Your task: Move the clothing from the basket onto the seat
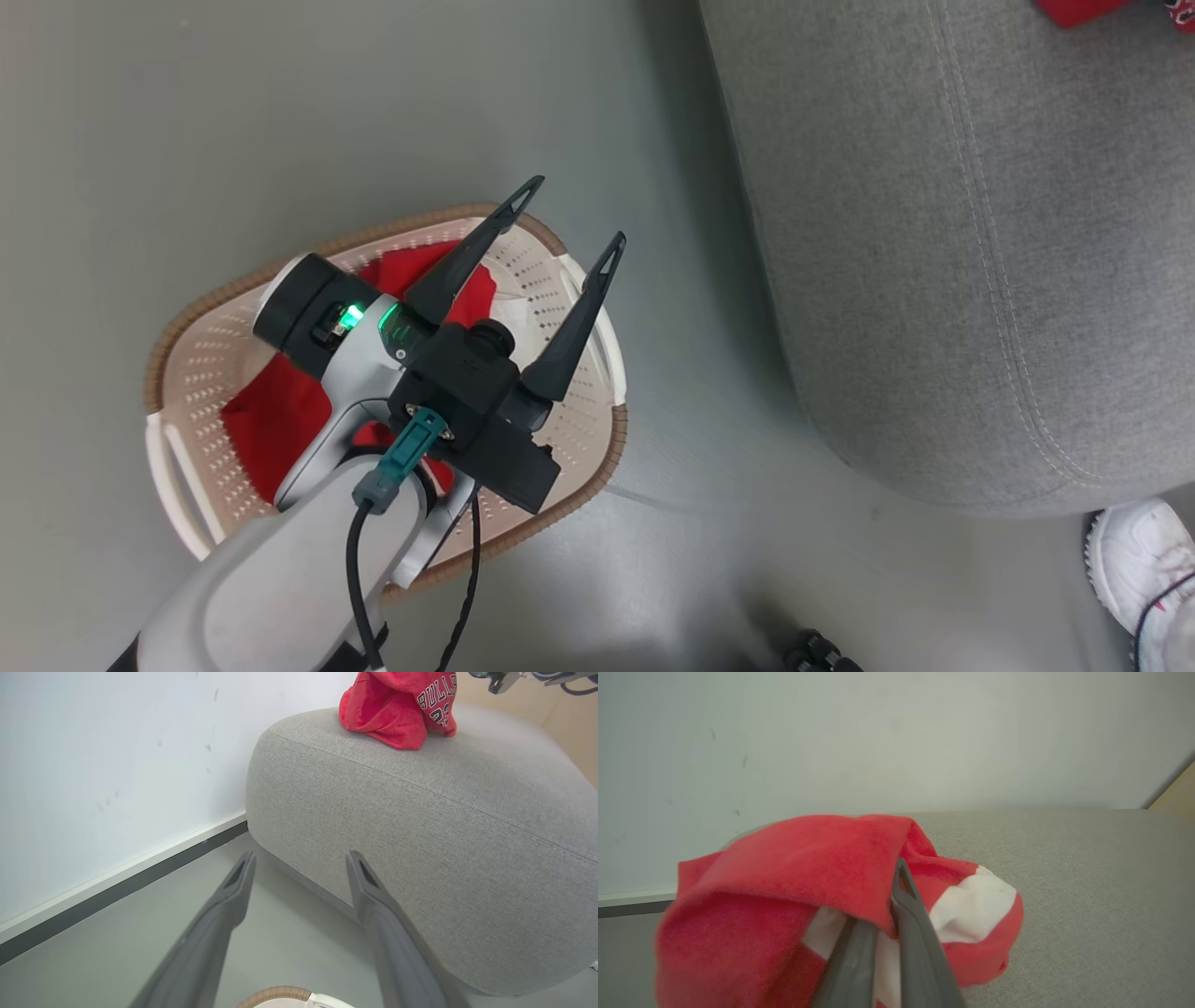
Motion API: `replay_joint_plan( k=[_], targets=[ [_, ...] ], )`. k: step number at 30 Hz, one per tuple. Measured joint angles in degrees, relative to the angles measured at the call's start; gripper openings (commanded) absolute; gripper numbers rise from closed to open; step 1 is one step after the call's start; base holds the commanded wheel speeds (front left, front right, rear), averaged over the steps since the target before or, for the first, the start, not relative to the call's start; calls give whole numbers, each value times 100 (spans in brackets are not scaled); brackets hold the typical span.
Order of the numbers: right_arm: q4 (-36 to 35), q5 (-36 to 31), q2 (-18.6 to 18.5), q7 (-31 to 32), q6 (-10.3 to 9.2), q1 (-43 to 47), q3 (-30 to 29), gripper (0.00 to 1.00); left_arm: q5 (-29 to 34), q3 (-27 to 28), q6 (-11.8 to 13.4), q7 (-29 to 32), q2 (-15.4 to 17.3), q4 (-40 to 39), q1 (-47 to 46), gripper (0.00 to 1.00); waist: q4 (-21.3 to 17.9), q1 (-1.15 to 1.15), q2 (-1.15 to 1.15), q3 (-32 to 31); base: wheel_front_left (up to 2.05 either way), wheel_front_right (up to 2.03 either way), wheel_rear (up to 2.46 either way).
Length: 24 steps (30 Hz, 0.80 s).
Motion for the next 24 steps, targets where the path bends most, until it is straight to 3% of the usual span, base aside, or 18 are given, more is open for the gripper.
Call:
replay_joint_plan(
  k=[3,4,5,16,24],
  targets=[
    [82,-1,108,-29,3,85,62,44,16,16,0,0,12,45,-17,100,-110,0,0,84,0,0,0],
    [109,-1,110,-51,10,127,69,78,16,25,0,-1,12,54,-18,100,-142,0,0,98,0,0,0],
    [136,-1,108,-52,14,168,77,100,16,37,0,-3,11,73,-18,100,-174,0,0,104,0,0,0],
    [74,-131,98,-86,49,761,268,100,8,66,1,-266,-190,414,1,100,-240,-1,0,-239,0,0,0],
    [-558,-159,90,-99,51,1592,224,100,-170,143,43,-519,-523,806,306,100,-108,-2,-2,-819,0,0,0]
  ],
)
